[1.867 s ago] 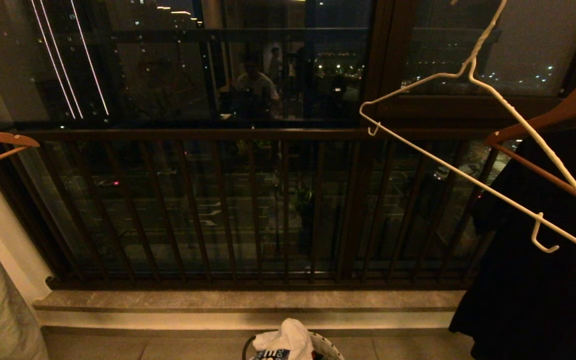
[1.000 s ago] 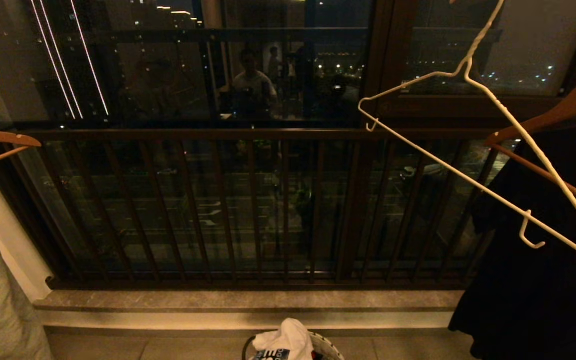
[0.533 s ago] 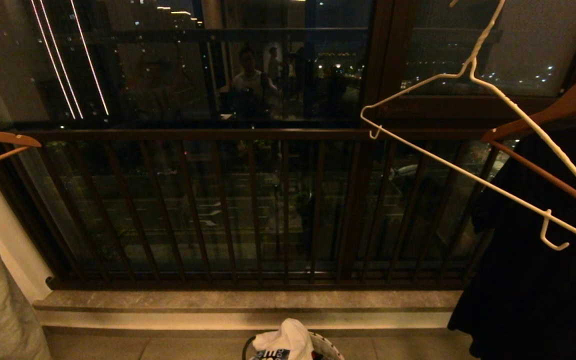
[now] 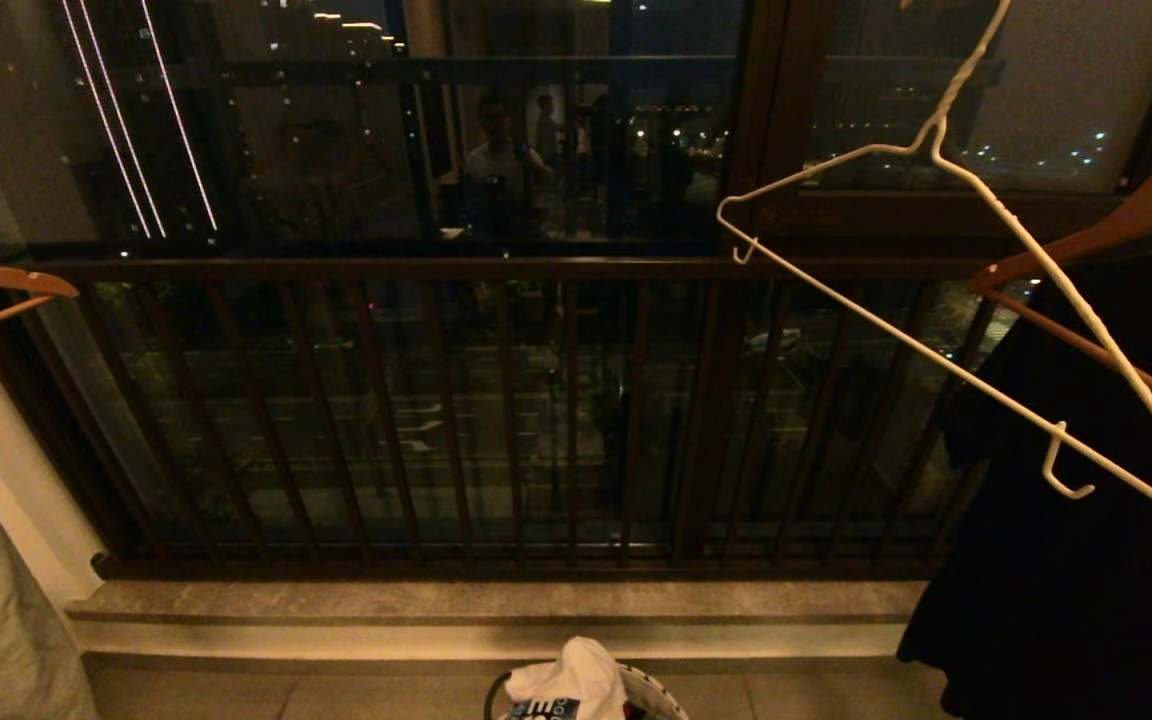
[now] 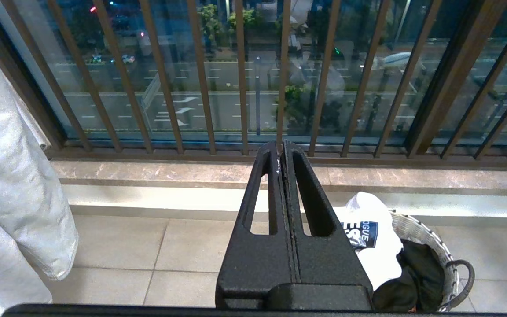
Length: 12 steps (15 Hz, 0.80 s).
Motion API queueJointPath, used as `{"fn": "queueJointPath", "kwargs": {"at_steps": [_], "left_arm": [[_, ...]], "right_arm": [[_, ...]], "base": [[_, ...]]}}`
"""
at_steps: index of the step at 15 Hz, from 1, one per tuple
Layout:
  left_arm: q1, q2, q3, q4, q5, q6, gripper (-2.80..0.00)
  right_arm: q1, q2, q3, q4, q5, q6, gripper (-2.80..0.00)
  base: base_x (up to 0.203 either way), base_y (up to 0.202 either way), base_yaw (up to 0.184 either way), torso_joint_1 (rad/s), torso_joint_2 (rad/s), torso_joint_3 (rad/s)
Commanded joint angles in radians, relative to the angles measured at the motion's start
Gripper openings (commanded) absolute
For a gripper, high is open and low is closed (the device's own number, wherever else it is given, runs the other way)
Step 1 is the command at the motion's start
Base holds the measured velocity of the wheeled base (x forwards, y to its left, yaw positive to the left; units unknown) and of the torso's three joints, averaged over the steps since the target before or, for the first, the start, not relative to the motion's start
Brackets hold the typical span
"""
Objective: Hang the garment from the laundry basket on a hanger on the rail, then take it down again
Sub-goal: Pick up the clothes rack on the clothesline
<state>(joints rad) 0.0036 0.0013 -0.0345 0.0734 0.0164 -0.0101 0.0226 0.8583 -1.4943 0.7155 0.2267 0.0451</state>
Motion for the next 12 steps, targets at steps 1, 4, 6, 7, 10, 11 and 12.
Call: {"fn": "queueJointPath", "kwargs": {"at_steps": [1,4,6,7,10,11,12], "left_arm": [[0.001,0.000,-0.001,0.000,0.000,-0.001,-2.80],[-0.001,0.000,0.000,0.000,0.000,-0.001,-2.80],[0.001,0.000,-0.001,0.000,0.000,-0.001,-2.80],[0.001,0.000,-0.001,0.000,0.000,-0.001,-2.80],[0.001,0.000,0.000,0.000,0.000,-0.001,-2.80],[0.000,0.000,0.001,0.000,0.000,-0.001,-2.80],[0.001,0.000,-0.001,0.000,0.000,-0.001,-2.80]], "right_arm": [[0.031,0.284,-0.220,0.108,0.086,0.016,-2.80],[0.130,0.472,-0.388,0.180,0.123,0.022,0.00],[0.186,0.538,-0.446,0.208,0.121,-0.023,0.00],[0.206,0.557,-0.452,0.212,0.098,-0.052,0.00],[0.271,0.620,-0.453,0.212,-0.045,-0.106,0.00],[0.276,0.641,-0.451,0.209,-0.058,-0.123,0.00],[0.275,0.660,-0.449,0.206,-0.064,-0.134,0.00]], "base": [[0.000,0.000,0.000,0.000,0.00,0.000],[0.000,0.000,0.000,0.000,0.00,0.000],[0.000,0.000,0.000,0.000,0.00,0.000],[0.000,0.000,0.000,0.000,0.00,0.000],[0.000,0.000,0.000,0.000,0.00,0.000],[0.000,0.000,0.000,0.000,0.00,0.000],[0.000,0.000,0.000,0.000,0.00,0.000]]}}
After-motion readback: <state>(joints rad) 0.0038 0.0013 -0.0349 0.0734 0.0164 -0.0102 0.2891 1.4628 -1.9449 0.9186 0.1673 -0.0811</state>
